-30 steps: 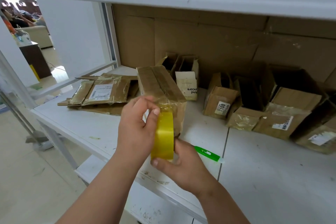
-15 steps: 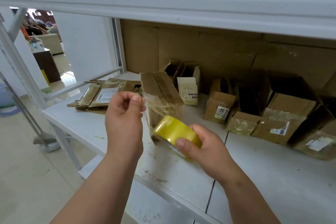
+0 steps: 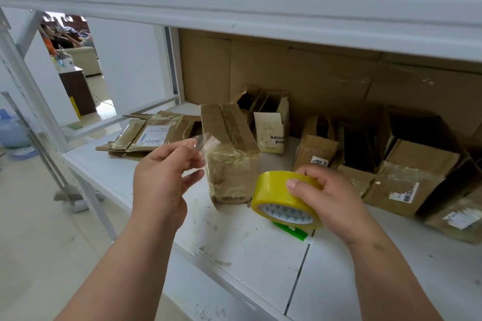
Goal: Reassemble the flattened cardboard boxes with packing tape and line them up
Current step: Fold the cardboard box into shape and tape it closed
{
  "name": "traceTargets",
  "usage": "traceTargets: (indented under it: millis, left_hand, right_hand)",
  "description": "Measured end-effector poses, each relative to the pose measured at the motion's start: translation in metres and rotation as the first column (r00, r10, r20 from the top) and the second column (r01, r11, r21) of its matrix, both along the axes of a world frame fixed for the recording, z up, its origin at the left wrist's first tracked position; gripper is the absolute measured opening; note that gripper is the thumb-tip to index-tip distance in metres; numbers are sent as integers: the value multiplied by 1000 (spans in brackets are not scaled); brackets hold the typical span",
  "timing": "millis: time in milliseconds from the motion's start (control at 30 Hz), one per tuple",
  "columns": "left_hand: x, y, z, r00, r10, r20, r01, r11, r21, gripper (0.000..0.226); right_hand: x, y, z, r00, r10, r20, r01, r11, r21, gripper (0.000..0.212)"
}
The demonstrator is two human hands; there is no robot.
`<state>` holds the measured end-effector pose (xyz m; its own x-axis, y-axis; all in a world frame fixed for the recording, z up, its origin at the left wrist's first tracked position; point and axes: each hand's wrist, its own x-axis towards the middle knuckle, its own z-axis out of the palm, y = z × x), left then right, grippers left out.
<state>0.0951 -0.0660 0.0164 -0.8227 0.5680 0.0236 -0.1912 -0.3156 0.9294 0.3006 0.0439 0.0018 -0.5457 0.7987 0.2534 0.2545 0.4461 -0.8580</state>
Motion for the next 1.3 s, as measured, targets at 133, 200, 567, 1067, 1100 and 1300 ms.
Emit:
traceTargets:
  millis: [133,200,567,1067,1100,1300]
  left_hand:
    - [-7,4,0,997,-24,-68,21,999,-38,15]
    - [-12,9,-2,995,-3,-96,-2,998,-56,13]
    - [-23,30,-10,990,123,-62,-127,990,-68,18]
    - [-8,41,-18,941,310,133,-296,948,-114,19]
    - [-10,42,-18,939,319,133,-304,945,-118,19]
    - [-17,45,-18,938,330,107,-315,939,-135,13]
  right_hand:
    - [-3,10,5,999,-26,34,24,998,57,50]
    - [-5,13,8,1000,-19,19,19,999,35,49]
    - [-5,50,36,990,140,-2,-140,990,21,45]
    - [-39,109,48,975,77,207,-74,997,-21,15]
    - [-41,108,48,974,84,212,-84,996,-10,15]
    - [-46,112,54,972,73,225,-64,997,-44,20]
